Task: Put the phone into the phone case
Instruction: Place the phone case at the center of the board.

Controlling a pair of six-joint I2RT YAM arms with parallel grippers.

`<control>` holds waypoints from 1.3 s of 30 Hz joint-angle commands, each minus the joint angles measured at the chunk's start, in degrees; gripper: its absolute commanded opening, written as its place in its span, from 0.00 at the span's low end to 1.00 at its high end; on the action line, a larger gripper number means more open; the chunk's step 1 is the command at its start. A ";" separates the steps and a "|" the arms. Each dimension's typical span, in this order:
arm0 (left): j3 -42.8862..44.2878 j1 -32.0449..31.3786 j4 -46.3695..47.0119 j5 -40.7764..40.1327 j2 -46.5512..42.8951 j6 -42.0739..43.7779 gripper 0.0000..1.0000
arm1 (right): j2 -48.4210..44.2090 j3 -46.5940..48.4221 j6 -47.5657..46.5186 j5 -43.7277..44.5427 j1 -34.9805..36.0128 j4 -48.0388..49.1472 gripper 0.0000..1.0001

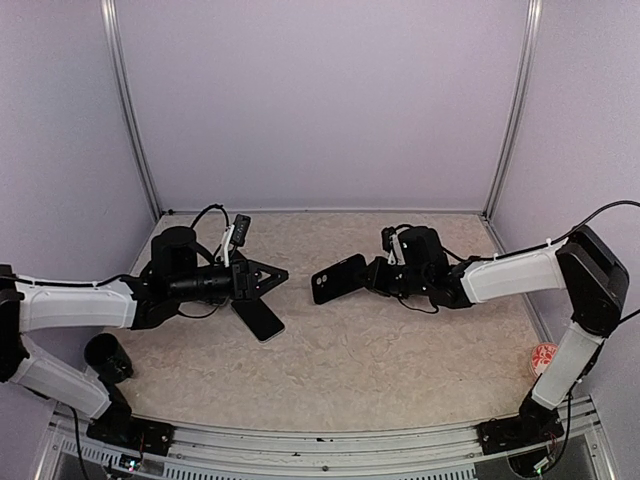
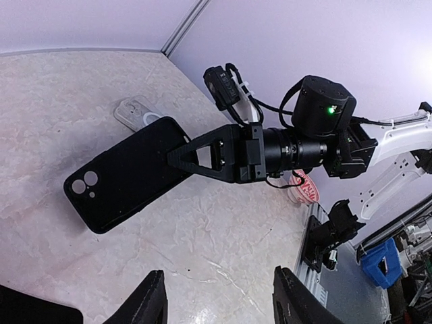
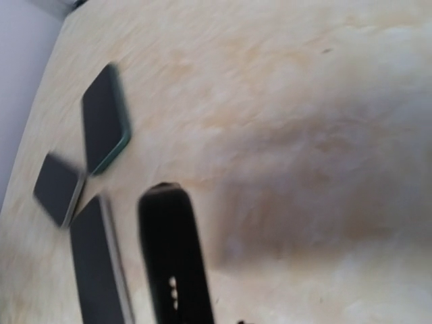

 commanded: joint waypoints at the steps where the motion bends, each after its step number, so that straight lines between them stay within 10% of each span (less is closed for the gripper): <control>1: -1.36 -0.48 2.40 -1.51 -1.06 -0.57 0.52 | 2.39 -0.45 6.60 7.87 1.82 4.47 0.05; 39: -2.47 -0.57 6.00 -0.75 2.08 -0.97 0.52 | -2.66 -2.85 -3.77 11.24 7.26 -10.98 0.61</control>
